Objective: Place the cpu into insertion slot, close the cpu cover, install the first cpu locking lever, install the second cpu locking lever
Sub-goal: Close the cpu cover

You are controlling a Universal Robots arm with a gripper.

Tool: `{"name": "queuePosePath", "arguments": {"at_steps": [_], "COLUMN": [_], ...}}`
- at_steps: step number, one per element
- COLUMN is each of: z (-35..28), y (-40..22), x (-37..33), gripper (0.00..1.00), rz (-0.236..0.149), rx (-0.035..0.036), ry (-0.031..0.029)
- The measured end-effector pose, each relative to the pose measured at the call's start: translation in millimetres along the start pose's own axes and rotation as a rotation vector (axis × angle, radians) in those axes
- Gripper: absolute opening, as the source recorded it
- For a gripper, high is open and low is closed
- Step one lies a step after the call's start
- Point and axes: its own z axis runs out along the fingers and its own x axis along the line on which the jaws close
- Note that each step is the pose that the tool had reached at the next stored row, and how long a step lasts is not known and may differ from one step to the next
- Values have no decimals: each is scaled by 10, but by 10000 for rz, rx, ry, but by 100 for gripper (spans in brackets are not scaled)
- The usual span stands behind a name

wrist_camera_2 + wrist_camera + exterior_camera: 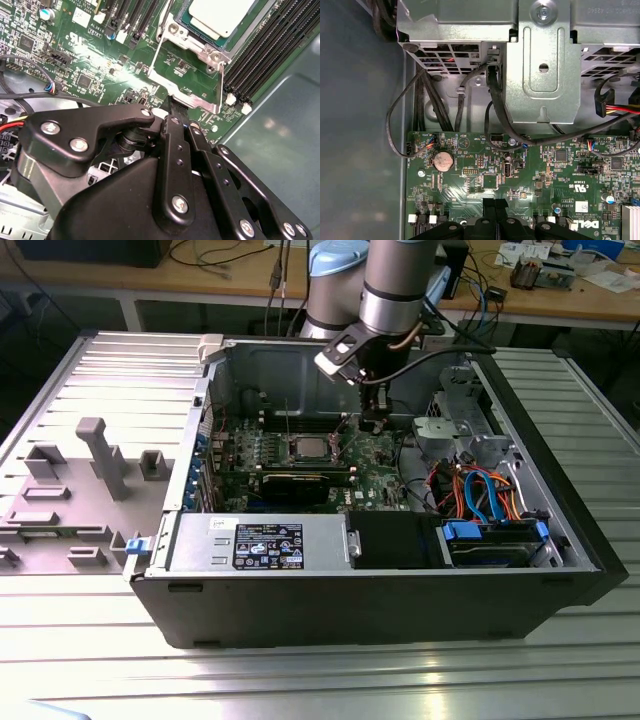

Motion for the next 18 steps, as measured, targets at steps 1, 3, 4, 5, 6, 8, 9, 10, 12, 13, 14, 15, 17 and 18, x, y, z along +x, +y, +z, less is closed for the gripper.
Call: {"name": "queuePosePath", "arguments": {"at_steps": [1, 3, 4, 5, 6, 8, 9, 10, 12, 13, 14, 15, 17, 18], "z": [0, 0, 0, 0, 0, 0, 0, 0, 1, 1, 1, 2, 2, 2], "y": [-1, -6, -8, -11, -13, -17, -19, -20, -25, -28, -37, -45, -53, -62], "x": [0, 0, 0, 0, 0, 0, 0, 0, 1, 1, 1, 1, 1, 1], "gripper": [11, 11, 11, 11, 11, 11, 11, 11, 11, 11, 11, 11, 11, 11], "rz": [-1, 0, 0, 1, 0, -1, -1, -1, 0, 0, -1, -1, 0, 0], "rx": [0, 0, 0, 0, 0, 0, 0, 0, 0, 0, 0, 0, 1, 1], "ry": [2, 0, 0, 1, 0, 1, 0, 1, 1, 1, 1, 1, 0, 1]}}
